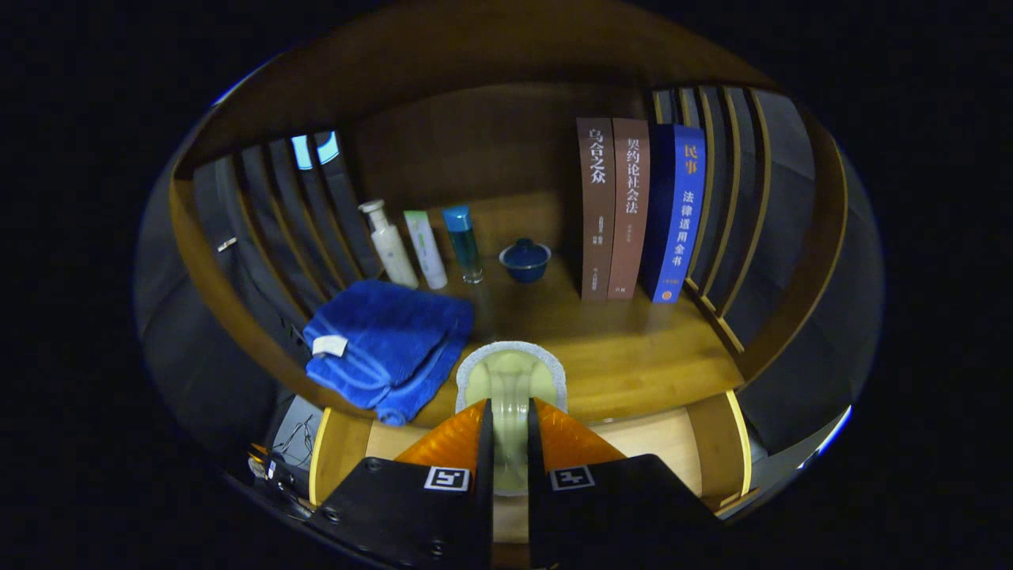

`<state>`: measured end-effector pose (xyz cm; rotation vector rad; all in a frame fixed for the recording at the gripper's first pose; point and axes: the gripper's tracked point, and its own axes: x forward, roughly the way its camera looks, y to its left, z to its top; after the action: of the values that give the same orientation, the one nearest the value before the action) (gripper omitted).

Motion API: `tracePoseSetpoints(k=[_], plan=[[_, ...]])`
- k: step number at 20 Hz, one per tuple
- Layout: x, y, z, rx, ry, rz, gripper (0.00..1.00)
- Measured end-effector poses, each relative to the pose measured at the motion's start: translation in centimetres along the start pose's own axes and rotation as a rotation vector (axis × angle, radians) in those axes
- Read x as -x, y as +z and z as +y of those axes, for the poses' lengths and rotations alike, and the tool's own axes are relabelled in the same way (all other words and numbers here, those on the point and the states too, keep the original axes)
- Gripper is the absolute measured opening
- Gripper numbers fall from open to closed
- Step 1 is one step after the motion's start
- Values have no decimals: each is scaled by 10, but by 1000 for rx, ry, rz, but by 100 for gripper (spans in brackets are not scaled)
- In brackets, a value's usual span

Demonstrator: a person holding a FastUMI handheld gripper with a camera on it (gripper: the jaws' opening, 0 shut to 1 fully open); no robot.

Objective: Pull open the drawer, take out the items inside it, and place them on the countertop above the cabinet.

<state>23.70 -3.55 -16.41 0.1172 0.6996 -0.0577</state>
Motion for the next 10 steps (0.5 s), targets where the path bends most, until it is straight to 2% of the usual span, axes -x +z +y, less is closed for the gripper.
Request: tracePoseSetpoints(k=[6, 10], plan=[[-74, 37, 4, 27, -6, 74, 22], [-108, 33, 1, 43, -27, 129, 22]])
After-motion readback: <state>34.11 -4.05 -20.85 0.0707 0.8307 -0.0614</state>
